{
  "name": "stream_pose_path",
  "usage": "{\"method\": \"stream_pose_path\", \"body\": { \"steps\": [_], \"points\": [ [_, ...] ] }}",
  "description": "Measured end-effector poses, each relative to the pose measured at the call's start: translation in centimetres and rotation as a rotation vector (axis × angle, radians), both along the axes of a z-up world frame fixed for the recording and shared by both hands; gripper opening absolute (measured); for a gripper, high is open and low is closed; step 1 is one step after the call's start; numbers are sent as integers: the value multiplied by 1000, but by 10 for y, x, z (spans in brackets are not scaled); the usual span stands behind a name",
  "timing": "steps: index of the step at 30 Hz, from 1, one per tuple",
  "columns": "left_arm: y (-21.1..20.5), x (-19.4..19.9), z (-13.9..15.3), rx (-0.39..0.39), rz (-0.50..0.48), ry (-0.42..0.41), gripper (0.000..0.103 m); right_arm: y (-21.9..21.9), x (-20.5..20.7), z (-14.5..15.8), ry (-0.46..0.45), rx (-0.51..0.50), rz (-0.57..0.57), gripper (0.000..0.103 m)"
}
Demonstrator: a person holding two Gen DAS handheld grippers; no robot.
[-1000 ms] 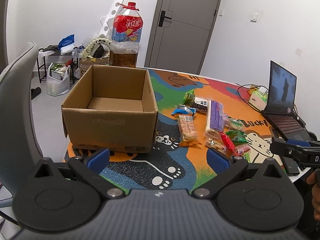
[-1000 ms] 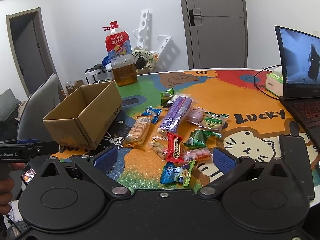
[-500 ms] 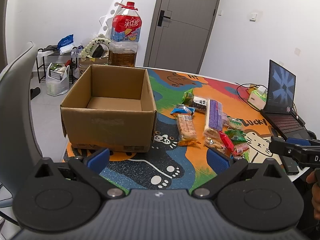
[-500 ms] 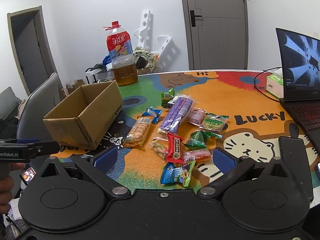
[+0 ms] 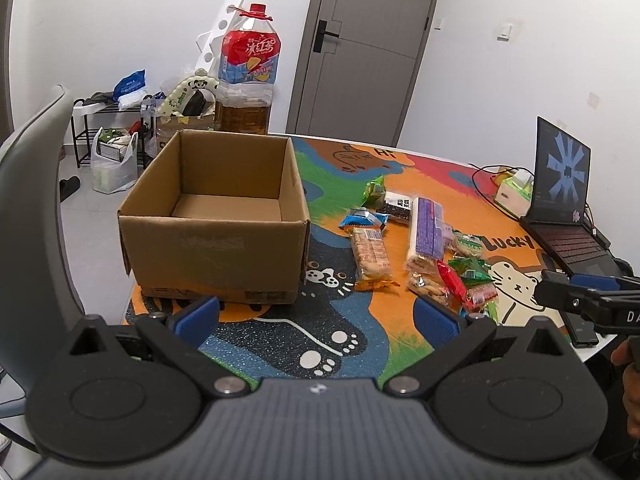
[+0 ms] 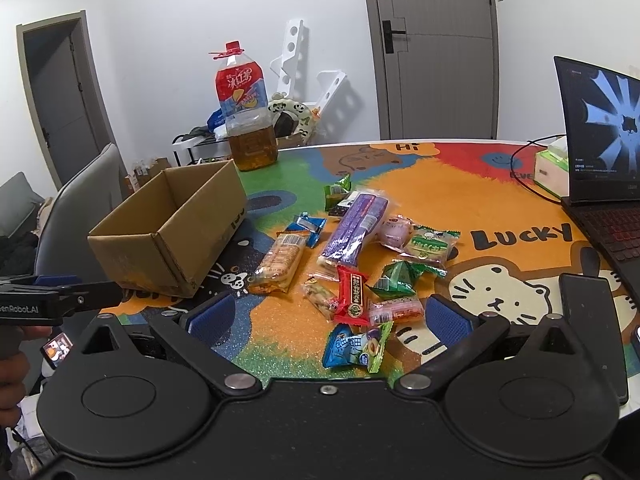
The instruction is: Organize snacks
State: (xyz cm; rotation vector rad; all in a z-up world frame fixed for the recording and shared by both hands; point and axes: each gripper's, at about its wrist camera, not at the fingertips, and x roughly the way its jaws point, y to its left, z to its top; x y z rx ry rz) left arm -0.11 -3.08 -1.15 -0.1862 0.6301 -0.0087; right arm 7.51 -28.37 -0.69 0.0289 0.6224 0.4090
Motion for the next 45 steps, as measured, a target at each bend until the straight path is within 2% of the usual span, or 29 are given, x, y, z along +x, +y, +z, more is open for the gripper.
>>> {"method": "stream_pose_path", "body": {
  "steps": [17,25,32,39,41,43,45],
  "points": [
    [-4,6,-6,13,-11,15,103,-2,3,-15,-3,-1,7,103],
    [-14,19,-21,19,-34,49,103,-2,4,-30,-16,-25,36,103],
    [-28,26,-30,22,-58,-4,102,-8,7,-40,-28,-29,28,103],
    [-36,40,-42,5,-76,-16,100,-10,14,-59,-22,3,48,103],
    [-38,43,-48,6,-79,-18,96,-8,18,-65,-19,1,38,99],
    [-41,46,-53,5,-86,-18,93,-6,25,-73,-3,-7,31,85],
    [-44,50,-58,0,-96,-10,90,-4,29,-79,19,-2,34,79]
  ]
}}
